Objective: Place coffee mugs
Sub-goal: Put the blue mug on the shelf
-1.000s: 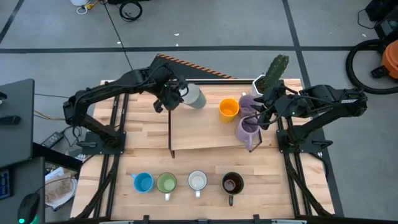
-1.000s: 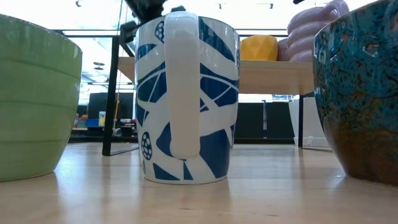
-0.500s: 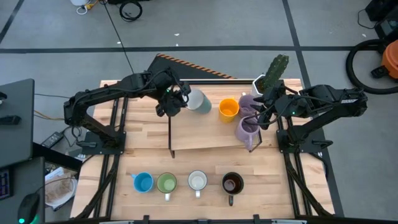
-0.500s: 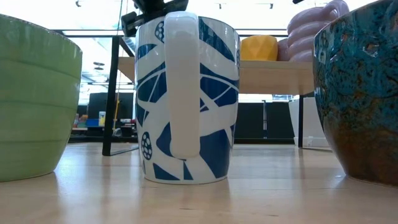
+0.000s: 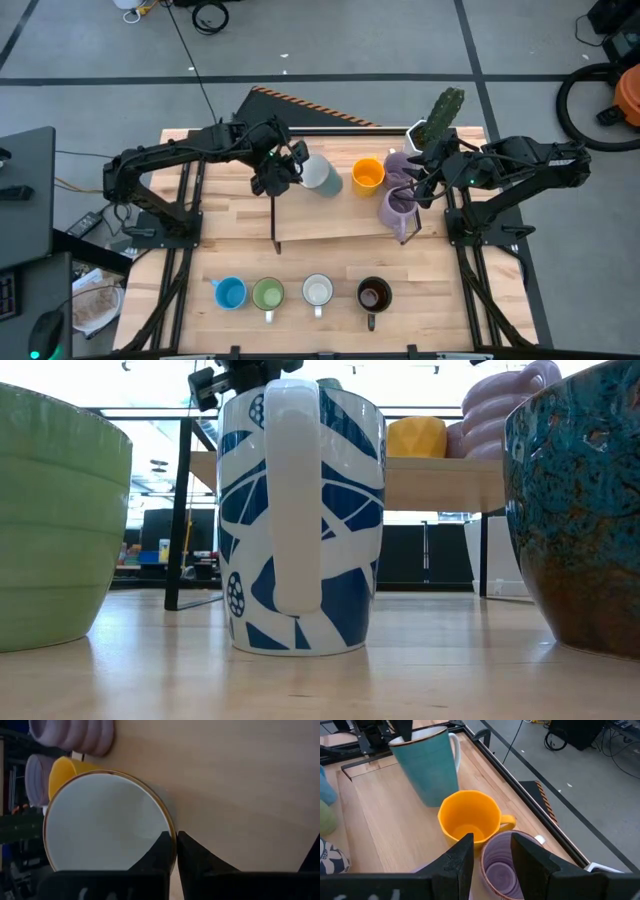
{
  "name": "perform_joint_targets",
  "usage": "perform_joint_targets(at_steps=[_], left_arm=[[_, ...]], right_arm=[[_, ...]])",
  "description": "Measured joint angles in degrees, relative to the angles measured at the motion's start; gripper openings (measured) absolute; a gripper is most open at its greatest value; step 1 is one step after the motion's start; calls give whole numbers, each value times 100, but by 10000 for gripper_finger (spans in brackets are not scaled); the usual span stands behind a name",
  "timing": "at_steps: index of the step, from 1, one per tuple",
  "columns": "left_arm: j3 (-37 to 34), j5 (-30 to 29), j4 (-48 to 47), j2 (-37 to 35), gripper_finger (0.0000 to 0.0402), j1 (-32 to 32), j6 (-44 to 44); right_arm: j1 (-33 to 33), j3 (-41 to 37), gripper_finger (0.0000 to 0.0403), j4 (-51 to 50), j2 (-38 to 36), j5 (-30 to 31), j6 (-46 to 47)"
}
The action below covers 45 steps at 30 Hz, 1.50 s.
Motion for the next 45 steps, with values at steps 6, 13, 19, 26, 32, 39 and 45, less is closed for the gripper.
perform_joint_targets(at_steps=[6, 13, 19, 26, 32, 39, 45], left_arm=[[0, -9, 7, 0, 30, -113, -3], [0, -13, 11, 9, 26, -134, 34], [0, 15, 58, 18, 27, -197, 42], [2, 23, 262, 270, 27, -289, 84], [2, -20, 438, 326, 27, -286, 238], [0, -190, 461, 328, 27, -272, 254], [0, -188, 469, 328, 27, -276, 248]], right_arm=[[1, 0, 135, 41, 0, -1, -55], [-1, 0, 135, 160, 0, -1, -109], [0, 0, 135, 160, -1, -1, -109], [1, 0, 135, 159, 0, -3, -109], [-1, 2, 135, 154, -2, -2, -112], [-1, 2, 135, 155, -2, -3, -149], [-1, 2, 135, 157, -2, -3, -149]])
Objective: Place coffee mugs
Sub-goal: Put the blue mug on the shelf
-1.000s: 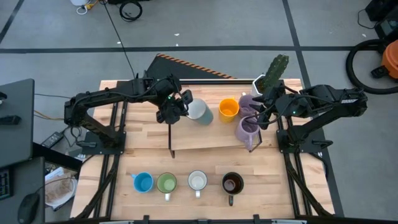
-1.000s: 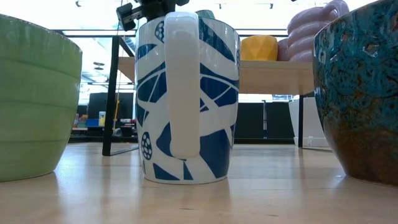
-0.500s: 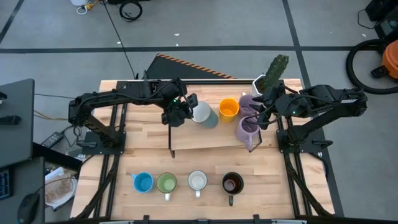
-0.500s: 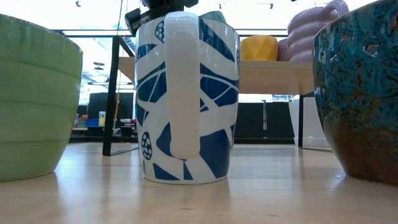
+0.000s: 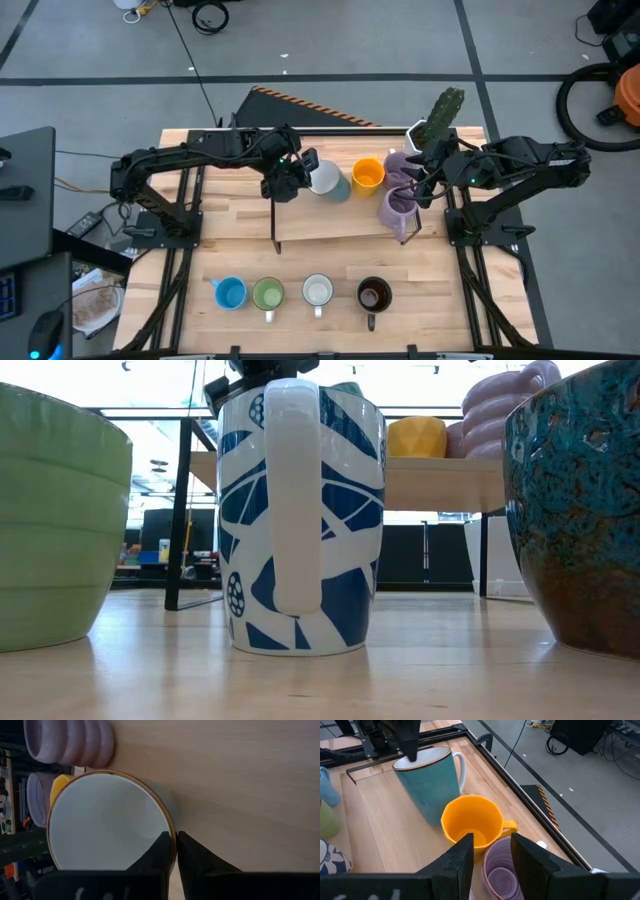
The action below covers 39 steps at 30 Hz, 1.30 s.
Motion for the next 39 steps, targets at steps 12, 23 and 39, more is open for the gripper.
perform_joint_targets(at_steps=[12, 23, 39], left_arm=[[0, 2, 32, 0, 36, -1, -14], [2, 6, 187, -11, 86, -1, -97], [0, 28, 619, -16, 123, -5, -359]], right_arm=[[1, 0, 135, 0, 0, -2, 0], [0, 0, 135, 0, 0, -2, 1], [0, 0, 135, 0, 0, -6, 2]])
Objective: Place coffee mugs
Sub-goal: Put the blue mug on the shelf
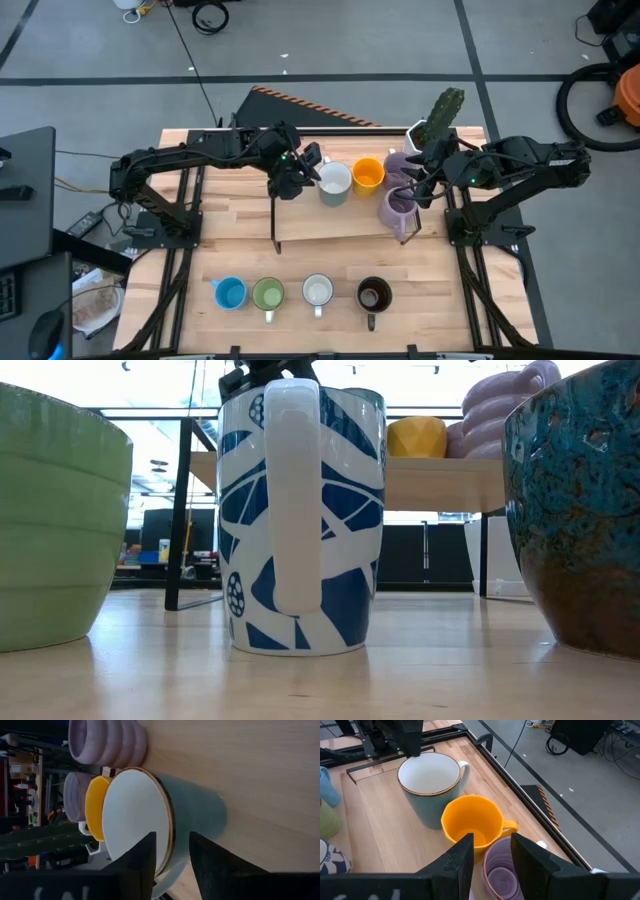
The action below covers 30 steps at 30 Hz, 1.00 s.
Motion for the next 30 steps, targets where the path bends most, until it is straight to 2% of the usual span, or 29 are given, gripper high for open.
perform_joint_targets(at_steps=[9, 22, 30], left_arm=[[0, -133, 337, -1, 123, 7, -100], [-2, -243, 275, -62, 123, 15, -103], [-4, -247, 204, -376, 123, 81, -204]], right_arm=[[2, 0, 135, 0, 0, -35, 0], [0, 0, 135, -3, 0, -39, 0], [2, 0, 135, -4, 2, -140, 0]])
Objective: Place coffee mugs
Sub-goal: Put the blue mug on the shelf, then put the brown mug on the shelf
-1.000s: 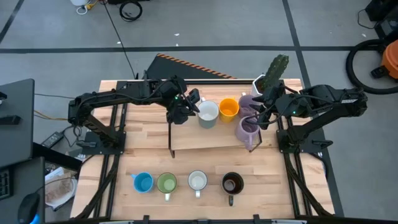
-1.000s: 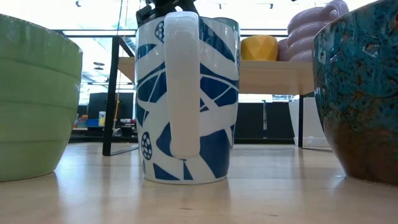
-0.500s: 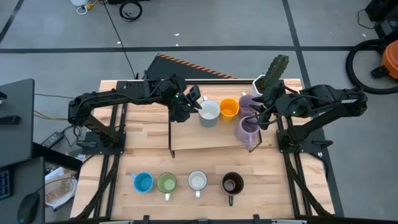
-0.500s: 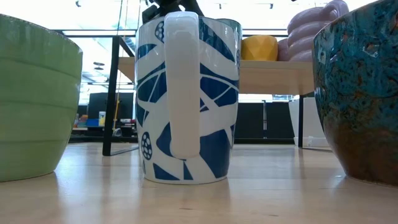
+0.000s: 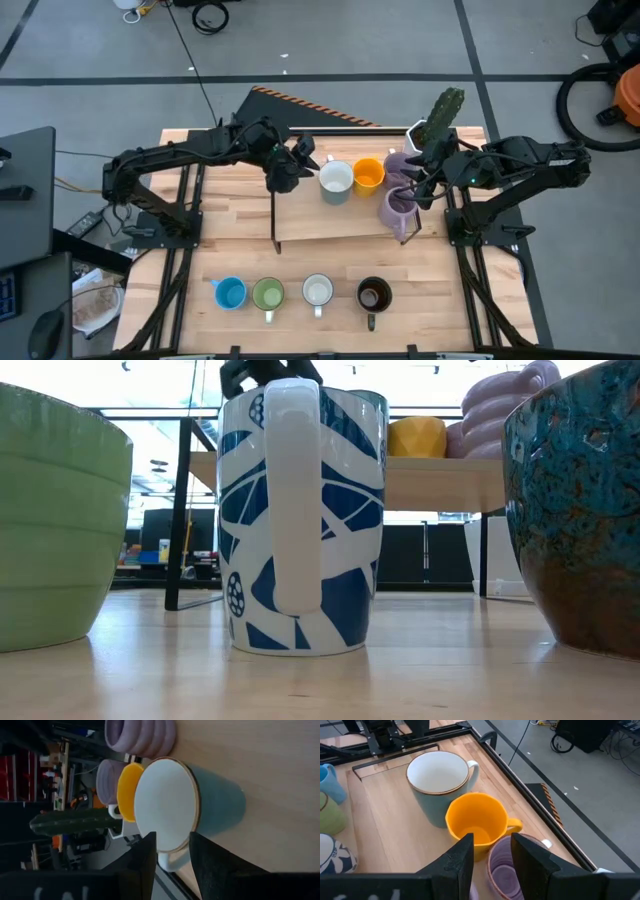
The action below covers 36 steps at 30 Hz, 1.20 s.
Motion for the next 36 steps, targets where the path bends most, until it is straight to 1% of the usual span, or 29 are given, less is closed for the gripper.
perform_joint_targets(at_steps=[4, 10, 15, 18, 20, 23, 26, 28, 30, 33, 36], left_arm=[[0, 6, -89, -228, 123, 22, -655], [-2, -63, -450, -469, 123, -125, -2823], [9, -144, -786, -591, 123, -359, -4124], [-4, -149, -1226, -638, 123, -524, -5089], [11, -148, -1464, -651, 123, -686, -5605], [-2, -121, -2070, -650, 123, -945, -6278], [0, 177, -2516, -650, 123, -1241, -7113], [0, 352, -2599, -622, 123, -1491, -7746], [0, 374, -2592, -588, 123, -1802, -8261], [4, 349, -2521, -507, 123, -2295, -8619], [-2, -62, -2553, -487, 123, -2755, -8615]], right_arm=[[0, 0, 135, -2, 1, -12, 34], [110, -58, 135, 138, 116, -5, 46], [433, -327, 135, 806, 238, -8, -255], [665, -547, 135, 1242, 289, 5, -461], [820, -747, 135, 1582, 303, 103, -645], [1021, -1074, 135, 2286, 348, 198, -1005], [1212, -1388, 135, 2964, 409, 198, -1307], [1331, -1553, 135, 3272, 446, 200, -1408], [1431, -1673, 135, 3502, 489, 209, -1452], [1549, -1743, 135, 3685, 622, 225, -1426], [1620, -1744, 135, 3778, 907, 281, -1424]])
